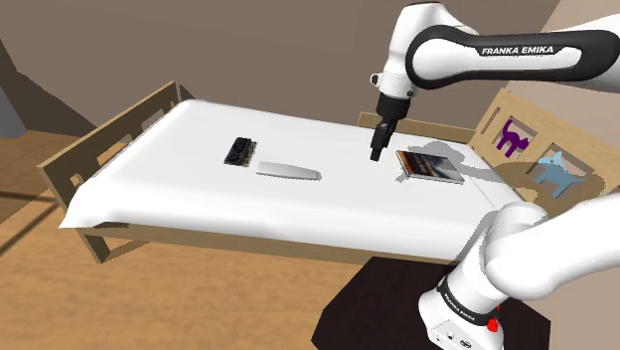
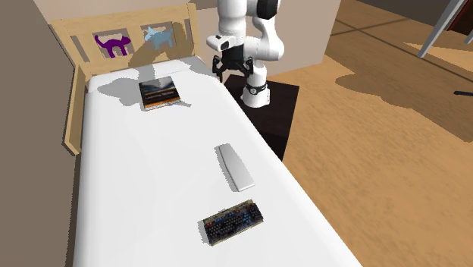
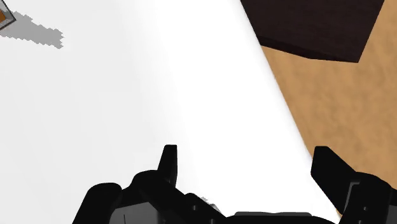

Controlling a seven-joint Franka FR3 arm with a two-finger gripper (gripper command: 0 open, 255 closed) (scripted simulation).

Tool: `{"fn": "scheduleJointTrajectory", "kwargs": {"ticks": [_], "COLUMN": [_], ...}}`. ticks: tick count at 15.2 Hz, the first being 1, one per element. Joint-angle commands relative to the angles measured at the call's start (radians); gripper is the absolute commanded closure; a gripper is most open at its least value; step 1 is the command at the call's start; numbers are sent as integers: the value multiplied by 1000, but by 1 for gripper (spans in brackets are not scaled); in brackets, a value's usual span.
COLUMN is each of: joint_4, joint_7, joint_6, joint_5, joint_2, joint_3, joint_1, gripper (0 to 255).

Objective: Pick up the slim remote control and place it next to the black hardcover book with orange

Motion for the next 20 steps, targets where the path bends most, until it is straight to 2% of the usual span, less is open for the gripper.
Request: {"fn": "scheduleJointTrajectory", "kwargs": {"ticks": [1,10,20], "joint_4": [30,179,448], "joint_7": [-42,-215,-393], "joint_6": [57,260,376], "joint_5": [0,34,88], "joint_2": [78,407,766], "joint_3": [-12,-30,2], "joint_1": [13,67,100], "gripper": [0,0,0]}}
